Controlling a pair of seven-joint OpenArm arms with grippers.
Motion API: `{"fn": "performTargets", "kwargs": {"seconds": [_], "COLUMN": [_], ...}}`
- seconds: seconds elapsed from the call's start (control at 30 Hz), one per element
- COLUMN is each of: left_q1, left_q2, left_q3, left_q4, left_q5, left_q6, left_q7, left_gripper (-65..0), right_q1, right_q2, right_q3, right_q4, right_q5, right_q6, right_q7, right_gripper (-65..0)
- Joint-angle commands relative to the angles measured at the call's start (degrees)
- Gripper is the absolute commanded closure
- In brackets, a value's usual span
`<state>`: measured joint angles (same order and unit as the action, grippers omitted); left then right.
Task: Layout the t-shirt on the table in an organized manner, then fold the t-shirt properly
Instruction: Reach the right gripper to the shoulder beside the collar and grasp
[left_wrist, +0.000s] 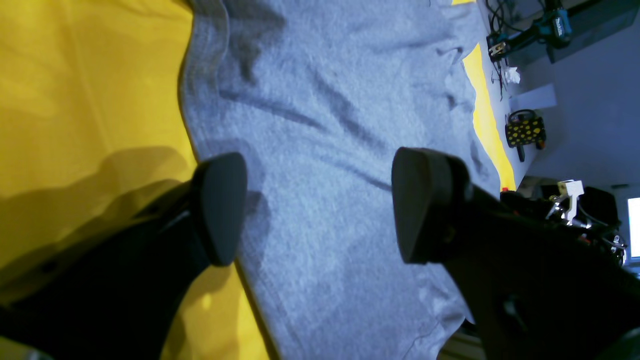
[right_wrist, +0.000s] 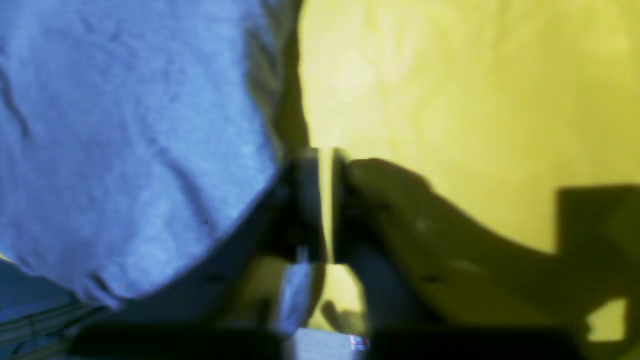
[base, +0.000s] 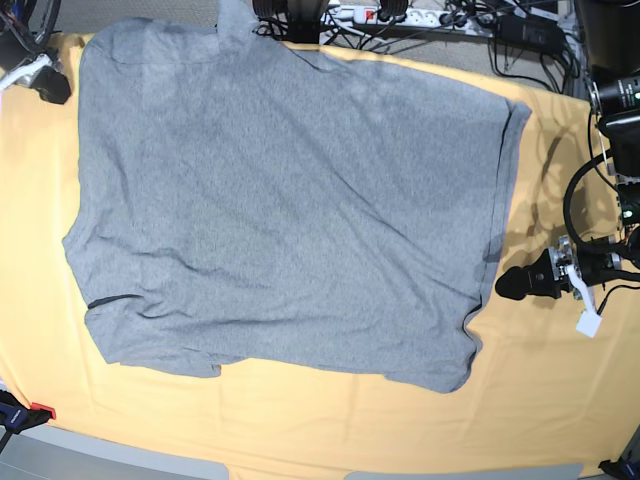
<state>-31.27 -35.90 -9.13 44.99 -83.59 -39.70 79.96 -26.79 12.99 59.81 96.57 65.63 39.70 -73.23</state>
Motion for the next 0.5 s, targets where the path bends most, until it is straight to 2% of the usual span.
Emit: {"fn": "performTargets", "kwargs": {"seconds": [0.0,0.1,0.2,0.3,0.4,0.47], "left_q1": [-1.6,-1.62,-1.62,-1.6,-1.6,-1.62], "left_q2": [-1.11,-1.11,-1.09,-1.11,-1.11,-1.11], "left_q3": [-0.44,-0.44,-0.44,-0.44,-0.44,-0.44], "left_q4": [0.87,0.87,0.87,0.87,0.87,0.87], "left_q5": [-1.41,-1.41,-1.41,-1.41,-1.41,-1.41], "left_q6": [-0.3,-0.3,-0.3,-0.3,-0.3,-0.3], "left_q7": [-0.63,-1.09,-1.38,-1.68,-1.68,-1.73], "left_gripper": [-46.4,-46.4,-46.4,-46.4,-46.4,-46.4], "right_q1": [-0.15,-0.15,-0.17,-0.17,-0.17,-0.17], "right_q2": [1.11,0.98,0.98,1.01,0.98,1.01], "right_q3": [0.61,0.35,-2.1,-7.17,-12.83,-16.06], "right_q4": [0.81,0.76,0.74,0.66,0.66,0.66], "right_q5": [-0.9,-7.43,-9.11,-11.91,-16.41,-16.76], "right_q6": [0.3,0.3,0.3,0.3,0.3,0.3], "right_q7": [2.27,6.58,7.67,7.93,10.58,10.71], "right_gripper": [0.0,0.0,0.0,0.0,0.0,0.0]}}
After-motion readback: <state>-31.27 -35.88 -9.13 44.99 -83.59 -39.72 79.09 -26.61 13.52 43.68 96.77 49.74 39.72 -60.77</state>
